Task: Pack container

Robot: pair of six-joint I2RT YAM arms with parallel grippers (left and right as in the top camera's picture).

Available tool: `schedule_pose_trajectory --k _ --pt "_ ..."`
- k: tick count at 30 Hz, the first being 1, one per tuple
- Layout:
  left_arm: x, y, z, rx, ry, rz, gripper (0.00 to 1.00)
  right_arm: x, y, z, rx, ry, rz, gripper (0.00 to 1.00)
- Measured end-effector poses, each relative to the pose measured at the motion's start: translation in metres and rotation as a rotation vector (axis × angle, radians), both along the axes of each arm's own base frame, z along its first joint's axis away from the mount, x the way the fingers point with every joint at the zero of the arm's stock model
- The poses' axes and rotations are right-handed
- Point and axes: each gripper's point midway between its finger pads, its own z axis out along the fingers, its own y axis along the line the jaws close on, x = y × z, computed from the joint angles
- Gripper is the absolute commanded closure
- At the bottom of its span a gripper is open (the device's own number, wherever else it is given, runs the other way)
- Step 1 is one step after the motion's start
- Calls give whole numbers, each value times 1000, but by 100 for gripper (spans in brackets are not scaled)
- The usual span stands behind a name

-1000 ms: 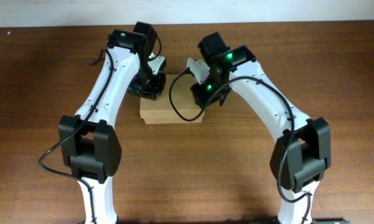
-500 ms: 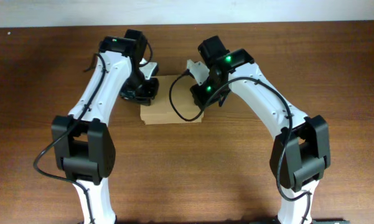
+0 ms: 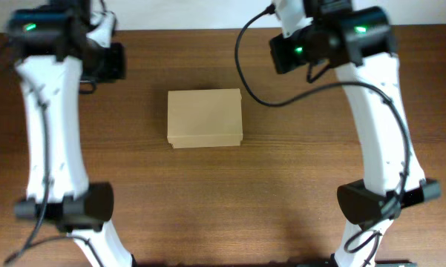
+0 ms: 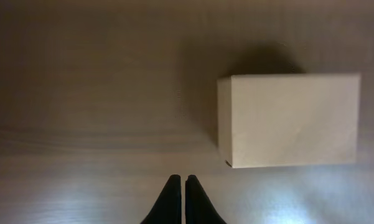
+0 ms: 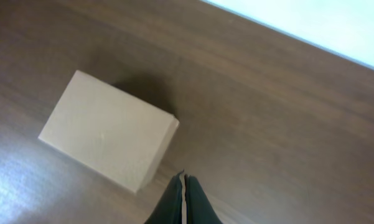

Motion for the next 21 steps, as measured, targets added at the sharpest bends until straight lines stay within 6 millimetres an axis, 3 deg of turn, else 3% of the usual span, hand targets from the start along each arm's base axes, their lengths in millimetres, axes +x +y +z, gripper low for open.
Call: schedule_pose_trajectory --k 5,11,16,21 --pt "-37 9 67 45 -185 26 92 -24 -18 40 -30 -71 -41 96" --pt "-86 14 116 68 -336 46 92 -45 -30 73 -15 -148 -84 96" --pt "-133 23 110 111 -322 77 91 -86 -49 109 12 -243 -129 96" --pt "-167 28 77 172 -308 89 84 -155 -87 143 32 -406 -232 91"
